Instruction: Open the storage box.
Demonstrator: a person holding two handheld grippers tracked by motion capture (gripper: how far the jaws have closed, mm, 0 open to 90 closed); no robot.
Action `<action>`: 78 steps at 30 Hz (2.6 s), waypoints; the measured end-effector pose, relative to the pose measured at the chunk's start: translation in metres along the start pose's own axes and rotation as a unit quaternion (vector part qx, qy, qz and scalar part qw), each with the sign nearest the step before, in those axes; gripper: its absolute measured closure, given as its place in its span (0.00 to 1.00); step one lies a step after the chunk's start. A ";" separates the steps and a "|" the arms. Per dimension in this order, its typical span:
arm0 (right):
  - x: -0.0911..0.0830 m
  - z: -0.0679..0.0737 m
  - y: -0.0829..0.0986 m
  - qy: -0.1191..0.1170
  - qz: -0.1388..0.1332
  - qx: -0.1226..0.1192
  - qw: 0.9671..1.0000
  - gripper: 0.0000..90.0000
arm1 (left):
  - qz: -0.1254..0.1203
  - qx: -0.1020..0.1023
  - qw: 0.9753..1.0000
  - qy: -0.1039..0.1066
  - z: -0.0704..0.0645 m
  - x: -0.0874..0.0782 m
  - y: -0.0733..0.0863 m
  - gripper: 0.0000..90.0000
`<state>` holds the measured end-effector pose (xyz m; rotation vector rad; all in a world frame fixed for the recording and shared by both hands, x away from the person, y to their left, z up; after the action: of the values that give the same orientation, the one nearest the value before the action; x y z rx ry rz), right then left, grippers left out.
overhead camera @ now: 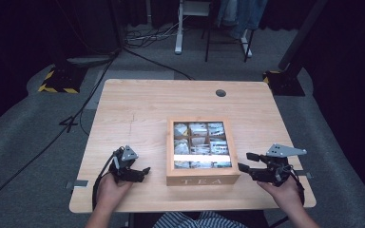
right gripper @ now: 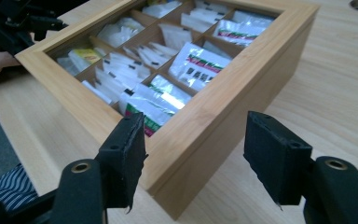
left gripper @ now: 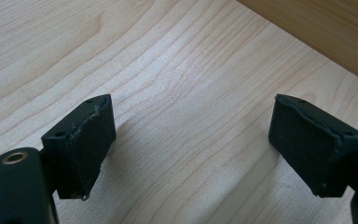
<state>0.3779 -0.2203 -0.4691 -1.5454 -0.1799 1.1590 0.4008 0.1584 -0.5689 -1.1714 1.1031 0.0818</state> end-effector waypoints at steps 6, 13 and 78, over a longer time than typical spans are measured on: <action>0.011 0.012 0.007 -0.016 0.030 -0.005 0.999 0.43 | 0.000 -0.001 1.000 0.000 0.000 0.000 0.000 0.17; 0.018 0.019 0.011 -0.021 0.043 -0.016 0.999 0.37 | 0.000 0.000 1.000 0.000 0.000 0.000 0.000 0.17; -0.014 0.021 -0.030 -0.019 0.035 0.010 0.999 0.74 | -0.019 -0.002 1.000 0.001 -0.013 -0.024 -0.011 0.34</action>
<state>0.3690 -0.2047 -0.4341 -1.5239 -0.1398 1.2422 0.3865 0.1546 -0.5440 -1.1969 1.0820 0.0535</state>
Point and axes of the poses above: each handheld gripper's, and its own axes: x roughly forward along the jaws, y roughly out of its underside, z roughly to its left, the point moved 9 cm from there along x, roughly forward along the jaws, and after that the axes turned 2 degrees about -x, right-handed, at the moved point
